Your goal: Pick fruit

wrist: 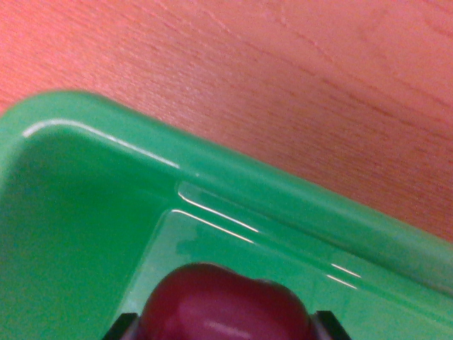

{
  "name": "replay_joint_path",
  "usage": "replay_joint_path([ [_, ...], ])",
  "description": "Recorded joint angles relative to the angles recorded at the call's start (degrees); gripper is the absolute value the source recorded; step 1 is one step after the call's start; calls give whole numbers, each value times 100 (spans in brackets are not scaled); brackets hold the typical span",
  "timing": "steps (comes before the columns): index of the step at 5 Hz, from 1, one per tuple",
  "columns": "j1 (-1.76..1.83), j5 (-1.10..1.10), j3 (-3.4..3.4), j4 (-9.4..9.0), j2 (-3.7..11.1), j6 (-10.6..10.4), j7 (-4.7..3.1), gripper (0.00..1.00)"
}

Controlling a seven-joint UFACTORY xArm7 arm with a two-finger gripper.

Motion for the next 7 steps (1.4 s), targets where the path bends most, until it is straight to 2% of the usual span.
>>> replay_joint_path([
  [1, 0, 0, 0, 0, 0, 0, 0, 100],
  [2, -7, 11, 5, 154, -95, 248, 2, 100],
  [3, -7, 11, 5, 154, -95, 248, 2, 100],
  [4, -16, 24, 11, 320, -199, 517, 4, 100],
  [5, -16, 24, 11, 320, -199, 517, 4, 100],
  [6, -24, 36, 16, 486, -302, 786, 5, 100],
  [7, -24, 36, 16, 486, -302, 786, 5, 100],
])
